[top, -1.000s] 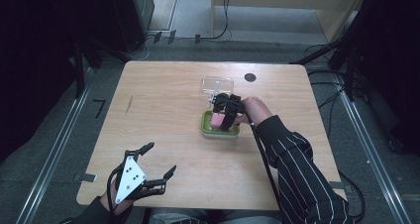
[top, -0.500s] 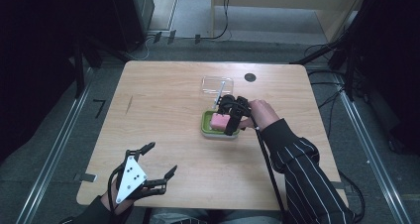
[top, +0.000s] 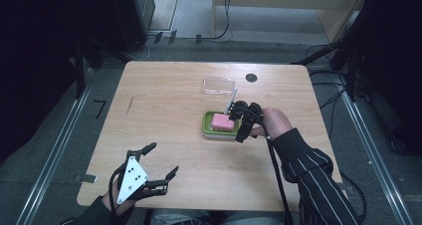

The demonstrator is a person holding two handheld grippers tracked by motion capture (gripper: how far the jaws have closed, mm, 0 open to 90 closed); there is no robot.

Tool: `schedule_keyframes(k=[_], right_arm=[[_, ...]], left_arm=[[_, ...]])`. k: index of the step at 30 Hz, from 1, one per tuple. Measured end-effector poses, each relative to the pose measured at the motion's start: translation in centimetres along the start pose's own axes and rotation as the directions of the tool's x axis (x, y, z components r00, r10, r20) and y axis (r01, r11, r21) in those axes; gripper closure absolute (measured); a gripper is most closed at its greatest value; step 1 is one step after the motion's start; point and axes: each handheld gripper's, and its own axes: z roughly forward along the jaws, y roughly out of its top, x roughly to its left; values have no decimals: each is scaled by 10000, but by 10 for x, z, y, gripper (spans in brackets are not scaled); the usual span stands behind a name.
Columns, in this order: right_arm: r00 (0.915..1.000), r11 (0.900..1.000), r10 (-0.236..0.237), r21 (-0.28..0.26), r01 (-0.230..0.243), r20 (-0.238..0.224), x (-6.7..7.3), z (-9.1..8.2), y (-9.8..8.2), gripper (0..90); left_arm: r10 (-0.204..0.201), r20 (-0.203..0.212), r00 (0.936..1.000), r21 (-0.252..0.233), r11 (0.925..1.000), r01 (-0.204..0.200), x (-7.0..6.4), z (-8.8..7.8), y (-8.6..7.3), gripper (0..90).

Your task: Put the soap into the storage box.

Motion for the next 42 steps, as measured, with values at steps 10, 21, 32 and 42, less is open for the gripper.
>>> schedule_keyframes(k=[10,21,32,42], right_arm=[[9985,9986,447,277,-456,329,7,-3,-23,136],[9946,9943,887,547,-916,532,14,-3,-51,139],[9911,9876,1219,933,-1265,541,25,5,-76,140],[9921,9839,1191,1290,-1233,401,43,16,-96,140]], left_arm=[[-17,1,10000,-3,10000,17,0,1,0,136],[-6,19,10000,0,10000,6,-1,1,0,136],[-15,24,10000,-8,10000,15,-1,1,0,136],[-2,45,10000,-20,10000,2,-1,1,0,136]])
